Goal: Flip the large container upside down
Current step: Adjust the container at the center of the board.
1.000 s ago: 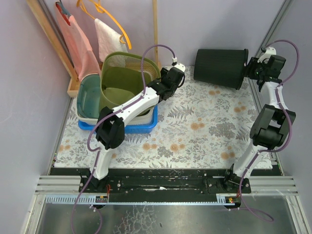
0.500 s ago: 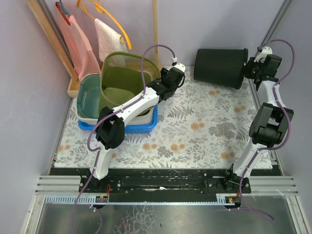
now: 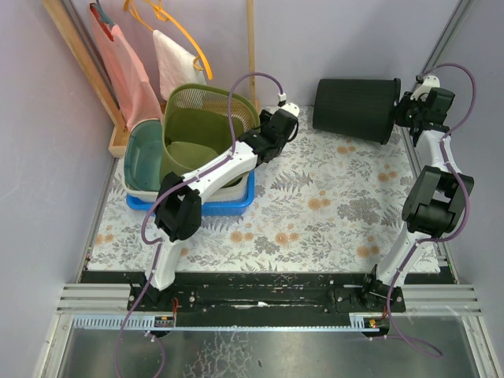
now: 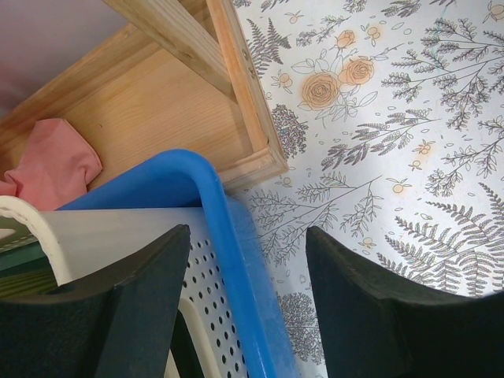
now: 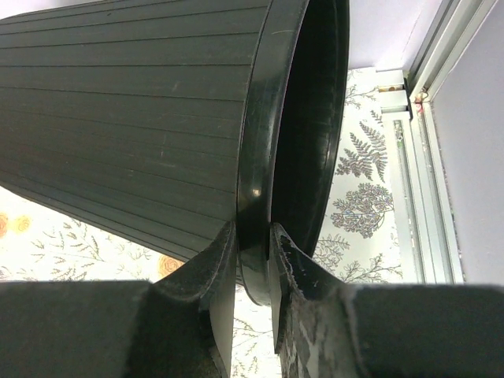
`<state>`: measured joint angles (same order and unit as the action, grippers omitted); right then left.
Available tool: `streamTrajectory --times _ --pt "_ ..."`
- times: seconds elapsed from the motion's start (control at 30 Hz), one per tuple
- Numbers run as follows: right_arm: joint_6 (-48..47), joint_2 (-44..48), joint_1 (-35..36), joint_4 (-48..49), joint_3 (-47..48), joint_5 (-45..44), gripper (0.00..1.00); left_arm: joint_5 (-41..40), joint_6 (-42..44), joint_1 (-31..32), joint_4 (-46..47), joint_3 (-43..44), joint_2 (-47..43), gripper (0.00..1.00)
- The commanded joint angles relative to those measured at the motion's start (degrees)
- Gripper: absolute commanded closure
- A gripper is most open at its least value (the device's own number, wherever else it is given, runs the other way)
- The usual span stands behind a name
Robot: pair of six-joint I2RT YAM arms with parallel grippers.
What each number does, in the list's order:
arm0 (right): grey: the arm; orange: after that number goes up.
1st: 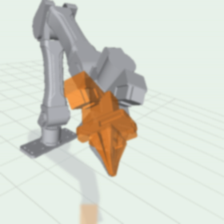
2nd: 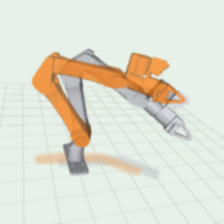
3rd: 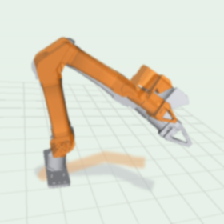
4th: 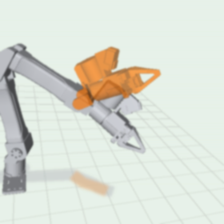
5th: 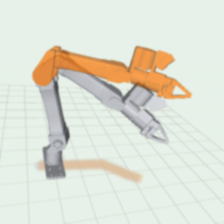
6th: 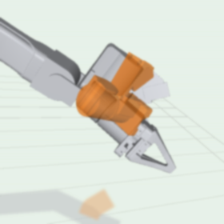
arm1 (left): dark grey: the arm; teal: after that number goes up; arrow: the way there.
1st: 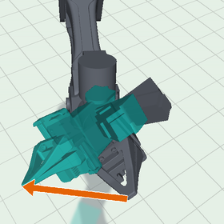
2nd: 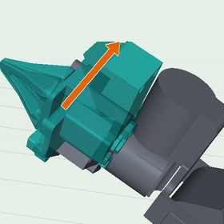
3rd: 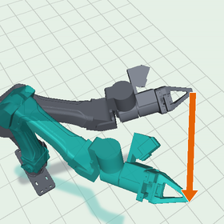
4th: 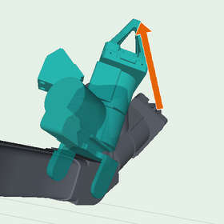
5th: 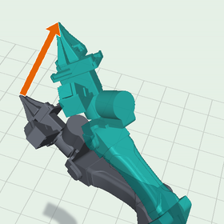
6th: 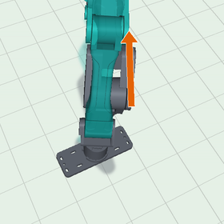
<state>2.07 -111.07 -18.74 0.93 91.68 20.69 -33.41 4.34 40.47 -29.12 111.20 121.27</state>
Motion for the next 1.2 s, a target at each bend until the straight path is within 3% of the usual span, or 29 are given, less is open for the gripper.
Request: streamTrajectory --times 0.0,0.2,0.37,0.53,0.63,0.77,1.0,1.1,1.17 --pt "3.51 -0.15 0.70 1.03 1.56 4.36 1.00 -1.09 -0.50 -1.40 0.07 -1.97 -0.83 0.40" --pt "13.80 3.73 0.71 2.59 -4.31 20.91 1.00 -2.05 -0.33 -1.95 1.24 -4.18 -2.74 0.41" --pt "18.31 6.74 0.27 4.64 -8.30 27.91 1.00 -3.26 -0.18 -2.43 1.96 -5.28 -4.33 0.40" --pt "31.24 7.77 -2.43 15.54 -14.47 36.52 1.00 -3.20 -0.20 -3.25 2.40 -6.00 -6.20 0.41" --pt "42.94 7.34 -3.80 27.54 -19.78 41.31 1.00 -3.17 -0.29 -3.59 2.41 -6.11 -7.02 0.41" --pt "67.65 4.22 -5.14 56.65 -25.55 46.33 1.00 -3.34 -0.15 -3.84 2.49 -6.22 -7.71 0.40" --pt "100.69 -4.50 -5.16 94.75 -23.35 49.40 1.00 -4.72 -0.30 -3.97 2.62 -6.15 -8.58 0.40" --pt "102.42 -3.57 -5.38 96.30 -23.43 51.88 1.00 -4.58 -0.44 -3.98 2.14 -5.70 -8.18 0.40" --pt "101.55 -1.74 -5.50 96.28 -24.86 53.74 1.00 0.07 -1.47 -4.09 -0.32 -4.14 -7.82 0.40"
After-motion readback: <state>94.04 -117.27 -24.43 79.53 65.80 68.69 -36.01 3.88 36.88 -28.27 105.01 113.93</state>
